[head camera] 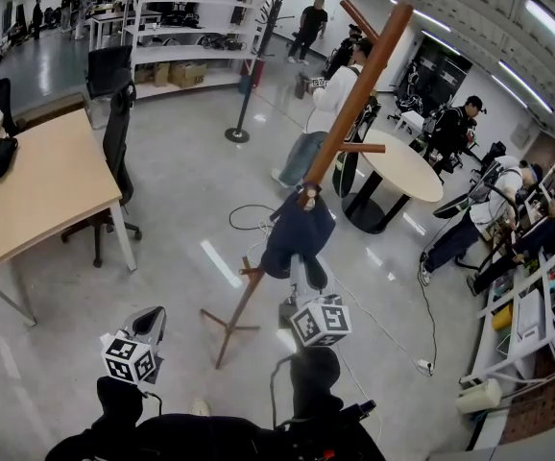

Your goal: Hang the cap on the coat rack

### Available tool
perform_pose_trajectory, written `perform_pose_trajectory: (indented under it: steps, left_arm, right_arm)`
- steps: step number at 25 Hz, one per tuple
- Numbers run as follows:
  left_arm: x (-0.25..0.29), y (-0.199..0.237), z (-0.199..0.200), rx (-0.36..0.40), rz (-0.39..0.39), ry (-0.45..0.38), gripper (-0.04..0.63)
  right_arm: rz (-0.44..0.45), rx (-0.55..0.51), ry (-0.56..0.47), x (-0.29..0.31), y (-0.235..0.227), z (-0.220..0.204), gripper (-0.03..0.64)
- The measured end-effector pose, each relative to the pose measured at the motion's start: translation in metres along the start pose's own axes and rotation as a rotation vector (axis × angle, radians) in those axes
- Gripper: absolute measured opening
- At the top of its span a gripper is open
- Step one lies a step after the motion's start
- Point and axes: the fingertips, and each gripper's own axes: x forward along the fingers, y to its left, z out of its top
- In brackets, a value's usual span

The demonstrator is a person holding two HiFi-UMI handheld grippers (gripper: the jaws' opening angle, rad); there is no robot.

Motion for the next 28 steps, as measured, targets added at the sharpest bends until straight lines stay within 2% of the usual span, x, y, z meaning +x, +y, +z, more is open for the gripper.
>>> perform_pose_trajectory:
  steps: [3,7,14,19,28]
  left_arm:
    - [-0.001,-0.004,0.000,-0.001,0.000,0.001,0.002]
    - [-0.003,-0.013,-0.004,0.000,0.001,0.001,0.002]
    - [-0.013,-0.021,-0.010,-0.003,0.006,0.003,0.002]
    - [-0.018,-0.037,-0.011,0.000,0.008,0.003,0.002]
    - [-0.032,-0.065,-0.021,-0.006,0.024,-0.004,0.002]
  right_arm:
    - [0.010,0.001,0.011,-0.002,0.001,-0.001,0.108]
    - [0.024,0.010,0.029,-0.008,-0.001,-0.001,0.198]
    - [0.039,0.006,0.058,-0.020,0.006,-0.007,0.298]
    - [0.034,-0.008,0.081,-0.034,0.000,-0.009,0.334]
    - [0.052,0.007,0.110,-0.061,-0.006,-0.008,0.342]
